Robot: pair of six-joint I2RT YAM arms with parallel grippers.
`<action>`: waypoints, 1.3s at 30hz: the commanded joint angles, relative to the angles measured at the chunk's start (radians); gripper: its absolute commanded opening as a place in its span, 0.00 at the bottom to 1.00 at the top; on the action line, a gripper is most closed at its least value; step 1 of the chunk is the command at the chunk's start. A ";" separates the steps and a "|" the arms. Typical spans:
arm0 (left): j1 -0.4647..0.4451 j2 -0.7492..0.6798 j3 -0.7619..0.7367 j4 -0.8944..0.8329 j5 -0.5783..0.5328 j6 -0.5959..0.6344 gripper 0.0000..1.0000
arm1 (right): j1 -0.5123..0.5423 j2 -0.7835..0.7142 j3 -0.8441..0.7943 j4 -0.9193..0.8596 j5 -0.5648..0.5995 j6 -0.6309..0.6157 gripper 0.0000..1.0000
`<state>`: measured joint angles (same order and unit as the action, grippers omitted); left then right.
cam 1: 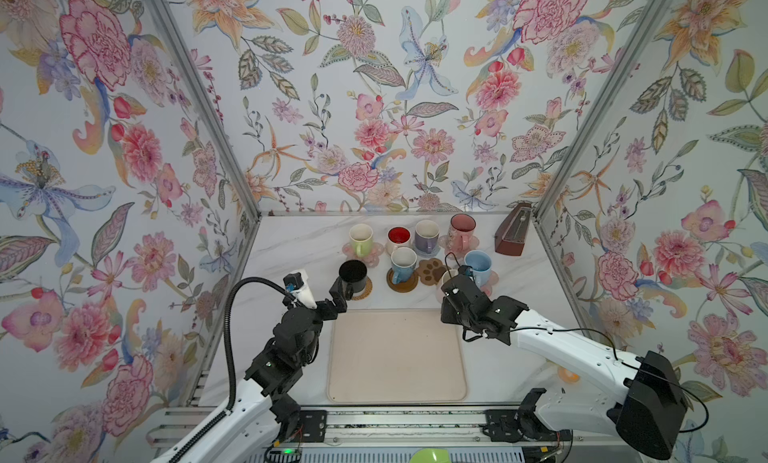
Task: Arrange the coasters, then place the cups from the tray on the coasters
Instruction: 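Lift and carry the pink-handled mug toward the paw-print cork coaster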
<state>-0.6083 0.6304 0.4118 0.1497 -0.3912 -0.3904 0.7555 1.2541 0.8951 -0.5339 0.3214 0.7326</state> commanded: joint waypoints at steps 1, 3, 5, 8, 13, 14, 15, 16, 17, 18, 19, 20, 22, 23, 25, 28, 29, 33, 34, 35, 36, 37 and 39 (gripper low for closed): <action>0.012 0.001 -0.003 -0.031 0.026 -0.002 0.99 | -0.074 0.006 0.047 0.039 -0.009 -0.111 0.00; 0.014 -0.001 0.002 -0.040 0.028 0.001 0.99 | -0.118 0.036 0.071 0.062 -0.034 -0.149 0.00; 0.014 -0.003 0.001 -0.042 0.029 -0.001 0.99 | -0.153 0.077 0.105 0.080 -0.053 -0.185 0.00; 0.014 -0.005 -0.002 -0.043 0.031 -0.005 0.99 | -0.183 0.151 0.167 0.104 -0.067 -0.226 0.00; 0.015 -0.009 0.004 -0.057 0.029 -0.006 0.99 | -0.200 0.273 0.253 0.133 -0.088 -0.270 0.00; 0.016 -0.011 0.005 -0.058 0.028 -0.005 0.99 | -0.201 0.294 0.266 0.136 -0.091 -0.276 0.00; 0.016 -0.014 0.005 -0.061 0.026 -0.005 0.99 | -0.200 0.318 0.283 0.141 -0.094 -0.285 0.00; 0.016 -0.017 0.006 -0.063 0.025 -0.005 0.99 | -0.200 0.342 0.299 0.143 -0.099 -0.293 0.00; 0.017 -0.019 0.007 -0.066 0.025 -0.004 0.99 | -0.228 0.361 0.312 0.143 -0.102 -0.299 0.00; 0.016 -0.022 0.006 -0.069 0.024 -0.005 0.99 | -0.231 0.383 0.327 0.144 -0.105 -0.307 0.00; 0.018 -0.024 0.006 -0.073 0.023 -0.005 0.99 | -0.233 0.403 0.340 0.144 -0.104 -0.314 0.00; 0.018 -0.026 0.006 -0.074 0.024 -0.005 0.99 | -0.236 0.419 0.350 0.144 -0.105 -0.317 0.00; 0.018 -0.029 0.007 -0.077 0.021 -0.005 0.99 | -0.239 0.455 0.369 0.145 -0.110 -0.321 0.00; 0.018 -0.031 0.007 -0.078 0.020 -0.005 0.99 | -0.241 0.466 0.375 0.145 -0.114 -0.323 0.00; 0.018 -0.032 0.006 -0.079 0.019 -0.005 0.99 | -0.245 0.487 0.388 0.146 -0.117 -0.329 0.00; 0.018 -0.032 0.007 -0.078 0.019 -0.004 0.99 | -0.246 0.508 0.401 0.147 -0.122 -0.334 0.00; 0.018 -0.031 0.007 -0.078 0.018 -0.004 0.99 | -0.246 0.512 0.403 0.148 -0.125 -0.335 0.00; 0.021 -0.029 0.010 -0.078 0.021 -0.004 0.99 | -0.246 0.528 0.411 0.153 -0.132 -0.334 0.00; 0.021 -0.029 0.009 -0.078 0.021 -0.004 0.99 | -0.247 0.533 0.414 0.154 -0.133 -0.335 0.00; 0.021 -0.029 0.009 -0.078 0.021 -0.004 0.99 | -0.246 0.537 0.417 0.154 -0.134 -0.335 0.00; 0.021 -0.029 0.010 -0.079 0.021 -0.004 0.99 | -0.246 0.541 0.419 0.154 -0.135 -0.334 0.00; 0.021 -0.030 0.011 -0.079 0.021 -0.004 0.99 | -0.246 0.546 0.424 0.155 -0.138 -0.335 0.00; 0.021 -0.034 0.011 -0.081 0.021 -0.004 0.99 | -0.246 0.554 0.428 0.157 -0.142 -0.335 0.00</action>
<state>-0.6003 0.6075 0.4118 0.0868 -0.3706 -0.3904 0.5114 1.7992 1.2697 -0.4294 0.1787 0.4137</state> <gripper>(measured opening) 0.989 0.149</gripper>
